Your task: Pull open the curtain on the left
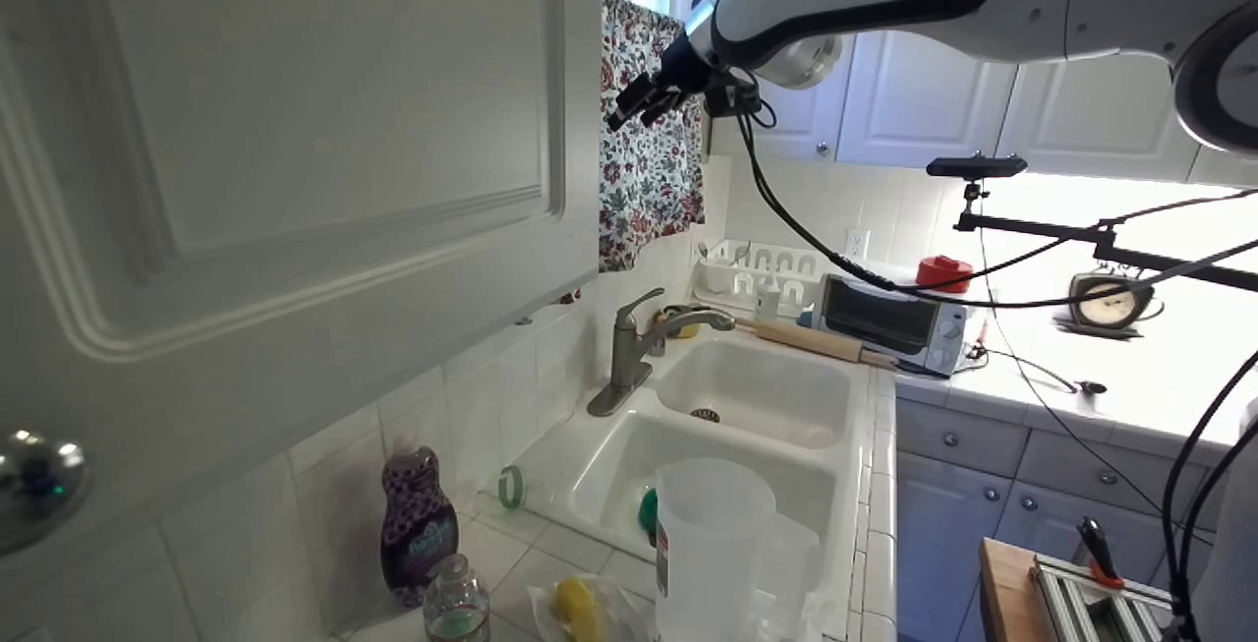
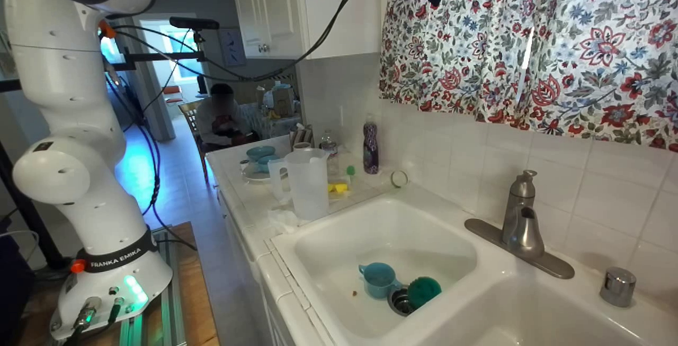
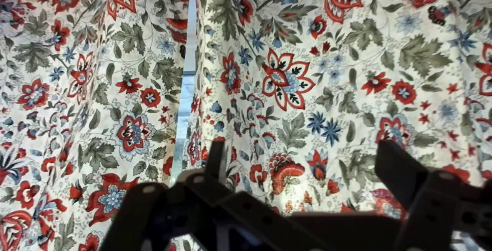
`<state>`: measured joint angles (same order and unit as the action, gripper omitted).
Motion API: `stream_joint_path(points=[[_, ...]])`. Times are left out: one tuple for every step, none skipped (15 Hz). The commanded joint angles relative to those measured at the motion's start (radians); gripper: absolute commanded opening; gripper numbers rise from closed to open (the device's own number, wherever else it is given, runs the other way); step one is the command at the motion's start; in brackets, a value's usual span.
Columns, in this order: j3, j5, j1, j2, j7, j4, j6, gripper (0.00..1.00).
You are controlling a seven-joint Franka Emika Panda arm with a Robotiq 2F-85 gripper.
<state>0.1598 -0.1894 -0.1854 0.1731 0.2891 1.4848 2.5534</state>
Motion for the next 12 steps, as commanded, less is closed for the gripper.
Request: stream_joint_path(points=[[-0.026,-0.049,-0.049,0.103,0.028,-0.156,-0.008,1.00],[-0.031,-0.047,-0.058,0.120,0.026,-0.189,-0.009,1.00],[-0.036,-0.045,-0.067,0.137,0.022,-0.220,-0.009,1.00],[-0.041,-0.043,-0.077,0.160,0.018,-0.260,-0.012,1.00],[-0.047,-0.043,-0.086,0.179,0.015,-0.294,-0.017,1.00],[-0.051,-0.041,-0.096,0.200,0.014,-0.330,-0.014,1.00],[-0.056,-0.035,-0.103,0.223,0.010,-0.371,-0.018,1.00],[-0.064,-0.040,-0.114,0.245,0.014,-0.405,-0.013,1.00],[-0.073,-0.045,-0.124,0.267,0.012,-0.441,-0.014,1.00],[-0.085,-0.051,-0.135,0.293,0.011,-0.476,-0.012,1.00],[-0.098,-0.057,-0.146,0.315,0.014,-0.508,-0.014,1.00],[-0.109,-0.061,-0.155,0.334,0.013,-0.531,-0.013,0.90]])
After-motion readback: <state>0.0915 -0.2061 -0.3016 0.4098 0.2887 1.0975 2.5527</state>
